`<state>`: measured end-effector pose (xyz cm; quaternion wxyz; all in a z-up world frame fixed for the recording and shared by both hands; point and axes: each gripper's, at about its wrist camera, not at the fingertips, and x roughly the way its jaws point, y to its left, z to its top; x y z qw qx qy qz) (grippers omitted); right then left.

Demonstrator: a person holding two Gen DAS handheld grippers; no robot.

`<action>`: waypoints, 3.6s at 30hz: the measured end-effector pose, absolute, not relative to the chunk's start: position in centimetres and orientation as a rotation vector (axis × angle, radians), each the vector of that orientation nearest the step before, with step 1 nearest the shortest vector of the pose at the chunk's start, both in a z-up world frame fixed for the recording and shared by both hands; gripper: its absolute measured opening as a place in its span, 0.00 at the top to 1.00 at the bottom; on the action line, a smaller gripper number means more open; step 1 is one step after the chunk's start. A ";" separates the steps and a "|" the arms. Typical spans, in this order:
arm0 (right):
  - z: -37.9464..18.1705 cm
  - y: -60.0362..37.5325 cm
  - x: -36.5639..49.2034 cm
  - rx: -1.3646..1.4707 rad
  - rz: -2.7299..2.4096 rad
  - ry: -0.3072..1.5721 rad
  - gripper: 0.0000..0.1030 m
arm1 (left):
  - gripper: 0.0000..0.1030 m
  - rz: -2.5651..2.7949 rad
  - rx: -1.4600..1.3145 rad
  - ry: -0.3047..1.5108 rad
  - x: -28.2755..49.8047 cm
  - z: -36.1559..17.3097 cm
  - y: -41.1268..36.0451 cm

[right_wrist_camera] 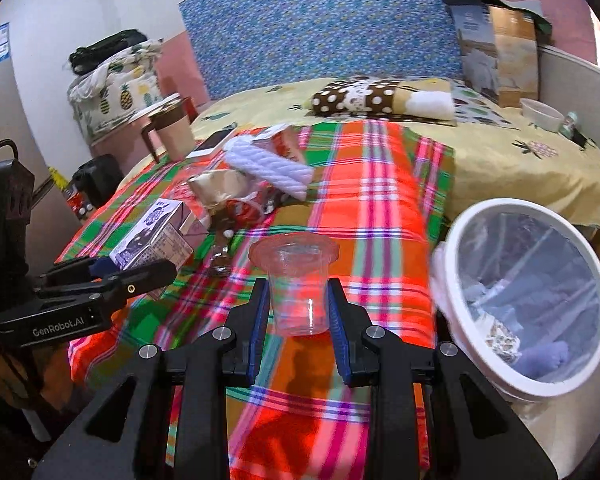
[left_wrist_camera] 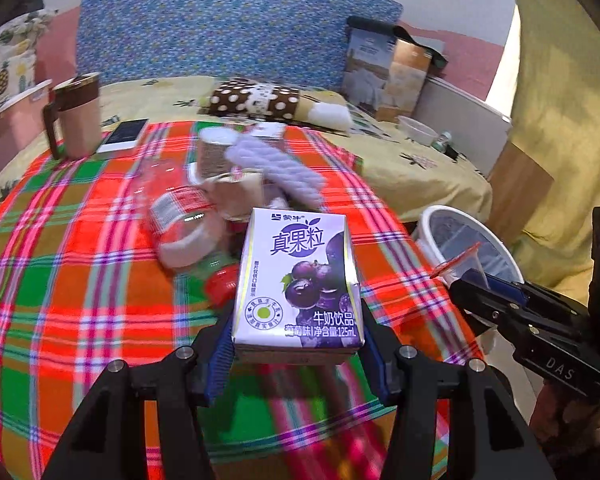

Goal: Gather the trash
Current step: 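Carry carton and cup over the white bin and open both grippers, then return both tools to the remaining trash on the cloth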

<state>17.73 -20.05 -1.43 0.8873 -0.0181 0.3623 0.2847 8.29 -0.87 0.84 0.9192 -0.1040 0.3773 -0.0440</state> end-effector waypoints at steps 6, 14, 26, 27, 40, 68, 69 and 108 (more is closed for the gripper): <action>-1.0 -22.8 18.2 -0.015 0.521 0.727 0.70 | 0.47 -0.155 -0.185 0.777 10.0 1.1 -3.8; -1.0 -27.0 19.0 0.024 0.401 0.722 0.70 | 0.47 -0.266 -0.142 0.779 13.0 1.5 -8.8; -2.1 -32.2 19.9 0.082 0.251 0.751 0.70 | 0.47 -0.417 -0.092 0.795 16.7 1.0 -15.8; -2.3 -32.5 19.9 0.085 0.242 0.757 0.70 | 0.47 -0.426 -0.085 0.800 17.0 0.9 -16.4; -3.7 -34.8 20.9 0.109 0.176 0.824 0.69 | 0.46 -0.512 -0.033 0.854 19.4 -1.0 -20.6; -2.7 -34.7 20.6 0.096 0.170 0.806 0.64 | 0.42 -0.481 -0.072 0.815 18.6 0.1 -19.0; -2.5 -34.5 20.4 0.096 0.175 0.801 0.64 | 0.42 -0.476 -0.074 0.812 18.4 0.3 -18.8; -0.3 -22.2 15.7 -0.005 0.507 0.735 0.64 | 0.42 -0.210 -0.239 0.740 7.6 1.6 -3.8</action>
